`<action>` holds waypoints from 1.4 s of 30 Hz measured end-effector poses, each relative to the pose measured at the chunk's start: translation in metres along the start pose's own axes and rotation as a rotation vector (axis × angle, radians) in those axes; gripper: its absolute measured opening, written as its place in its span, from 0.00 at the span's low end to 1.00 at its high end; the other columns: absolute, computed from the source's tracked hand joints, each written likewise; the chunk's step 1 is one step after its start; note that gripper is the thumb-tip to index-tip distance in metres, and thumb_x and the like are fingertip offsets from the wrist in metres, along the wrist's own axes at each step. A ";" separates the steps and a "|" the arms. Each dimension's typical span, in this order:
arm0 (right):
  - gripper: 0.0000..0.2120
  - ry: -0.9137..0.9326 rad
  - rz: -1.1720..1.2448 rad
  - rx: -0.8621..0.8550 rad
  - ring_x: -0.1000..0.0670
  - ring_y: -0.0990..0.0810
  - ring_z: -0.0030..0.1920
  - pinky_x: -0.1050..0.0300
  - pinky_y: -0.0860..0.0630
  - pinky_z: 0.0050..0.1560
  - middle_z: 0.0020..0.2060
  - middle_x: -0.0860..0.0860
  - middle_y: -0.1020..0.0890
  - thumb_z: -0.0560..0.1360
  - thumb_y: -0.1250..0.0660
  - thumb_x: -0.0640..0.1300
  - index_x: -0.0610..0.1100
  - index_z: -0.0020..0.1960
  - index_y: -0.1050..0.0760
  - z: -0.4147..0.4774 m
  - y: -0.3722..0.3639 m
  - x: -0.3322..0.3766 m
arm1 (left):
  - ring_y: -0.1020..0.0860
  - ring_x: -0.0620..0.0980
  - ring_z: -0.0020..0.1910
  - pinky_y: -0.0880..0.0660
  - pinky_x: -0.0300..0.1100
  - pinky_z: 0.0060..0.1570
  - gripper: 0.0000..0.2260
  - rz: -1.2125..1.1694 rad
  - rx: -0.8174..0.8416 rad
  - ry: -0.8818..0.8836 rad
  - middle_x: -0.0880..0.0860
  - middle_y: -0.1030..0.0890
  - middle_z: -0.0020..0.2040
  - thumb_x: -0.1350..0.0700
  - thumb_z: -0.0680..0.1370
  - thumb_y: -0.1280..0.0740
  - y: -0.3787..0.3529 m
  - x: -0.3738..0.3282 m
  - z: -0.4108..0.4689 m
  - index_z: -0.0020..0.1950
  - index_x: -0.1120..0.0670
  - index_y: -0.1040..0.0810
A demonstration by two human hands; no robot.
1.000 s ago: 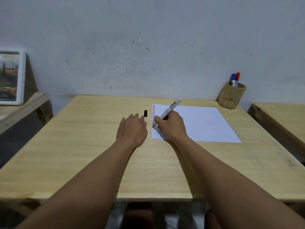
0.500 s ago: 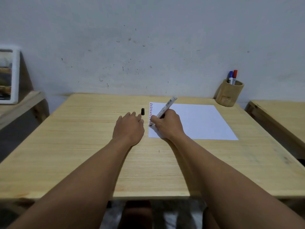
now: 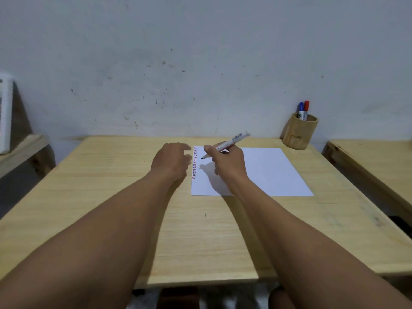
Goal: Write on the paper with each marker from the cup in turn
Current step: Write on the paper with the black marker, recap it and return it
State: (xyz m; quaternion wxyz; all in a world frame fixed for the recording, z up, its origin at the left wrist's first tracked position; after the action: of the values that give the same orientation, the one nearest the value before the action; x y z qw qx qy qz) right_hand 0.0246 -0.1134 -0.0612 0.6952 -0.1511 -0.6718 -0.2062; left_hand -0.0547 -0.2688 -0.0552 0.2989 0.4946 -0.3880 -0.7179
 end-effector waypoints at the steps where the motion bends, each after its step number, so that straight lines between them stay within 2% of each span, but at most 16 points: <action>1: 0.10 -0.013 0.015 -0.001 0.52 0.24 0.31 0.56 0.26 0.35 0.33 0.52 0.19 0.75 0.28 0.49 0.42 0.48 0.20 0.000 0.002 0.002 | 0.19 0.57 0.56 0.23 0.48 0.54 0.11 0.012 0.012 -0.001 0.54 0.16 0.55 0.55 0.78 0.34 0.000 0.000 0.001 0.58 0.51 0.16; 3: 0.09 -0.038 0.061 -0.005 0.51 0.25 0.30 0.57 0.27 0.31 0.32 0.51 0.20 0.76 0.32 0.45 0.40 0.45 0.20 0.001 0.007 0.006 | 0.17 0.57 0.47 0.20 0.48 0.48 0.08 -0.032 -0.013 0.002 0.54 0.15 0.45 0.62 0.76 0.34 0.004 -0.001 0.002 0.45 0.56 0.15; 4: 0.08 -0.038 0.081 -0.010 0.51 0.25 0.30 0.57 0.28 0.30 0.31 0.50 0.21 0.76 0.33 0.44 0.40 0.44 0.20 0.002 0.010 0.008 | 0.17 0.54 0.42 0.19 0.46 0.45 0.08 -0.116 -0.045 0.020 0.55 0.15 0.42 0.64 0.75 0.35 0.007 -0.002 0.002 0.42 0.58 0.16; 5: 0.07 -0.034 0.096 -0.015 0.51 0.25 0.29 0.58 0.28 0.30 0.30 0.50 0.20 0.76 0.34 0.43 0.39 0.44 0.20 0.003 0.014 0.011 | 0.17 0.51 0.37 0.19 0.42 0.40 0.08 -0.231 -0.080 0.057 0.55 0.15 0.41 0.66 0.75 0.35 0.012 -0.004 0.002 0.41 0.60 0.16; 7: 0.08 -0.034 0.109 -0.035 0.52 0.25 0.29 0.59 0.27 0.29 0.32 0.49 0.20 0.77 0.31 0.44 0.38 0.49 0.20 0.004 0.020 0.017 | 0.22 0.46 0.32 0.26 0.31 0.29 0.08 -0.424 -0.148 0.141 0.54 0.17 0.39 0.66 0.76 0.34 0.023 -0.010 0.000 0.41 0.61 0.16; 8: 0.10 -0.038 0.114 -0.051 0.52 0.24 0.29 0.60 0.26 0.29 0.32 0.49 0.20 0.77 0.30 0.44 0.37 0.51 0.20 0.005 0.024 0.019 | 0.23 0.48 0.32 0.27 0.31 0.29 0.07 -0.505 -0.173 0.165 0.51 0.17 0.37 0.65 0.76 0.32 0.028 -0.013 0.000 0.40 0.59 0.16; 10: 0.10 -0.050 0.158 -0.076 0.52 0.25 0.29 0.60 0.25 0.30 0.33 0.49 0.21 0.77 0.28 0.45 0.37 0.51 0.20 0.006 0.031 0.025 | 0.20 0.51 0.37 0.20 0.40 0.41 0.08 -0.646 -0.169 0.195 0.48 0.17 0.35 0.60 0.76 0.29 0.032 -0.019 0.005 0.37 0.53 0.16; 12: 0.09 -0.067 0.245 -0.087 0.51 0.25 0.29 0.59 0.26 0.29 0.32 0.48 0.22 0.77 0.30 0.44 0.38 0.46 0.20 0.006 0.036 0.034 | 0.18 0.52 0.40 0.18 0.48 0.51 0.09 -0.816 -0.127 0.221 0.51 0.15 0.37 0.60 0.75 0.27 0.034 -0.026 0.006 0.36 0.52 0.16; 15: 0.08 -0.076 0.353 -0.098 0.50 0.26 0.28 0.60 0.26 0.28 0.30 0.47 0.23 0.78 0.33 0.42 0.40 0.42 0.22 0.005 0.043 0.050 | 0.18 0.52 0.41 0.18 0.46 0.51 0.07 -0.960 -0.068 0.223 0.54 0.16 0.38 0.62 0.75 0.27 0.036 -0.043 0.006 0.37 0.55 0.16; 23: 0.05 -0.043 0.414 -0.083 0.52 0.25 0.28 0.60 0.25 0.29 0.32 0.46 0.20 0.78 0.32 0.41 0.39 0.44 0.21 -0.002 0.062 0.078 | 0.18 0.50 0.39 0.19 0.38 0.41 0.04 -1.177 0.065 0.183 0.56 0.17 0.39 0.65 0.77 0.29 0.040 -0.086 -0.001 0.42 0.61 0.17; 30: 0.03 -0.041 0.383 0.018 0.54 0.21 0.29 0.62 0.24 0.30 0.35 0.46 0.15 0.76 0.28 0.41 0.41 0.47 0.19 -0.009 0.079 0.085 | 0.18 0.49 0.39 0.19 0.39 0.42 0.03 -1.191 0.087 0.203 0.58 0.17 0.42 0.64 0.78 0.30 0.042 -0.098 -0.001 0.44 0.62 0.18; 35: 0.02 -0.017 0.356 0.046 0.55 0.24 0.29 0.62 0.25 0.31 0.35 0.48 0.18 0.75 0.26 0.40 0.42 0.47 0.17 -0.010 0.088 0.092 | 0.18 0.49 0.39 0.17 0.39 0.41 0.03 -1.181 0.119 0.201 0.57 0.17 0.43 0.63 0.78 0.30 0.044 -0.110 -0.001 0.47 0.62 0.17; 40: 0.11 -0.089 0.498 0.116 0.52 0.22 0.30 0.61 0.19 0.33 0.34 0.44 0.18 0.78 0.33 0.43 0.36 0.51 0.17 -0.009 0.098 0.094 | 0.19 0.48 0.39 0.17 0.38 0.40 0.05 -1.215 0.126 0.184 0.57 0.17 0.44 0.61 0.78 0.30 0.046 -0.118 -0.002 0.50 0.63 0.18; 42: 0.09 -0.097 0.491 0.127 0.52 0.20 0.31 0.61 0.19 0.34 0.37 0.41 0.16 0.78 0.32 0.41 0.35 0.51 0.18 -0.007 0.102 0.094 | 0.19 0.48 0.38 0.17 0.38 0.40 0.06 -1.201 0.105 0.169 0.58 0.17 0.44 0.60 0.78 0.30 0.046 -0.119 -0.001 0.49 0.63 0.17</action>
State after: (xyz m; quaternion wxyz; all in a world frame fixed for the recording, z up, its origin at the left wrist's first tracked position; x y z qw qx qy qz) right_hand 0.0816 -0.0356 0.0388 0.6994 -0.2754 -0.6592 0.0188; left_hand -0.0118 -0.1964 0.0404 -0.1535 0.6964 -0.0508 -0.6992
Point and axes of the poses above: each hand's wrist, its own z-axis towards the middle knuckle, its own y-axis out of the back of the hand, x = y × z, the point moved 6 cm from there along z, towards the middle knuckle
